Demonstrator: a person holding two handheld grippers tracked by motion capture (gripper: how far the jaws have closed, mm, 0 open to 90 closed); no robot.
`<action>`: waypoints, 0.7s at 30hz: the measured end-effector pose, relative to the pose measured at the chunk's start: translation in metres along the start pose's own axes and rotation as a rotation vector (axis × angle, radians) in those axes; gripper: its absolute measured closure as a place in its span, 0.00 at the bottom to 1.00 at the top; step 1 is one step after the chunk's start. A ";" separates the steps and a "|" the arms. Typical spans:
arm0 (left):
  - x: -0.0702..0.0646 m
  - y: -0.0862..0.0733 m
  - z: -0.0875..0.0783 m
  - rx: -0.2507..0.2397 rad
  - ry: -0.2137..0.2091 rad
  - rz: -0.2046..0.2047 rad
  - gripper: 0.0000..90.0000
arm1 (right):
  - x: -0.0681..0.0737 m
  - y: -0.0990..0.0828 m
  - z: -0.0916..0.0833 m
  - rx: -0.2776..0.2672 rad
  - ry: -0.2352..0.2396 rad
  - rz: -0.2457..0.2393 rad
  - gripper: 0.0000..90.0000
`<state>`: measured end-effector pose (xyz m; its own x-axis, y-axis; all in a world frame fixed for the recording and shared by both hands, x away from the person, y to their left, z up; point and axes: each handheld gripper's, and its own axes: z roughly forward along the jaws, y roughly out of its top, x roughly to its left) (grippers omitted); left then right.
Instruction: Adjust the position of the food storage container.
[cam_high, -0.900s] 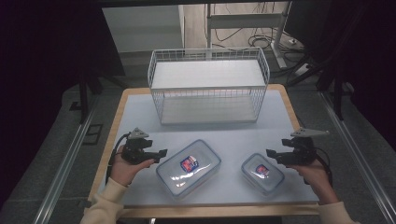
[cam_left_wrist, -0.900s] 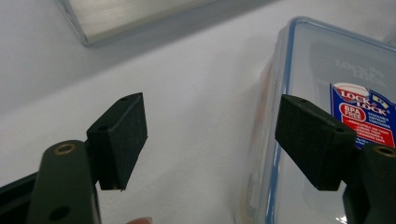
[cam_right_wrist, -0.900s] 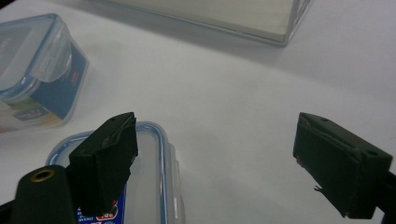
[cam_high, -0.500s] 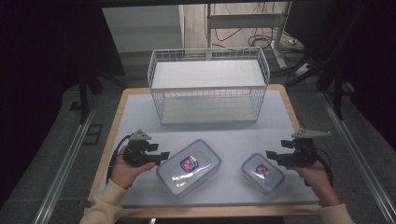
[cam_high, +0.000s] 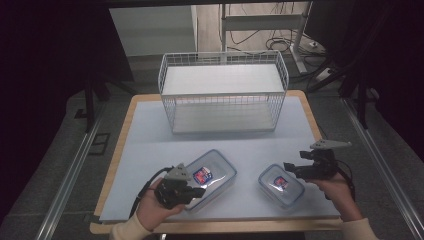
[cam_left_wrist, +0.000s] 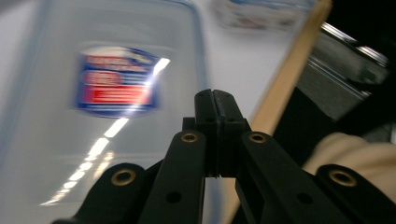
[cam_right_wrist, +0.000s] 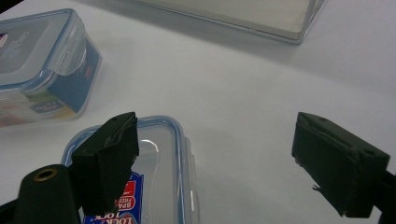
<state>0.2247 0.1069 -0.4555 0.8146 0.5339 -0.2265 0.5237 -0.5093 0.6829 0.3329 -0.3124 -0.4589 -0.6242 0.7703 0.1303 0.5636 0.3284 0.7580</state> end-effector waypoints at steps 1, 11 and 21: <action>-0.006 -0.001 0.004 0.010 -0.008 0.007 1.00 | 0.000 0.000 0.000 0.000 0.005 0.003 0.16; -0.018 -0.019 0.030 0.141 0.052 0.039 1.00 | 0.000 0.001 -0.001 -0.006 0.012 0.010 0.16; -0.007 -0.023 0.027 0.176 0.070 0.025 1.00 | -0.003 -0.002 0.001 0.000 0.010 0.015 0.17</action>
<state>0.2135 0.0970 -0.4884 0.8117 0.5624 -0.1577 0.5440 -0.6297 0.5545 0.3341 -0.3153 -0.4613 -0.6208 0.7698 0.1483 0.5729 0.3164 0.7561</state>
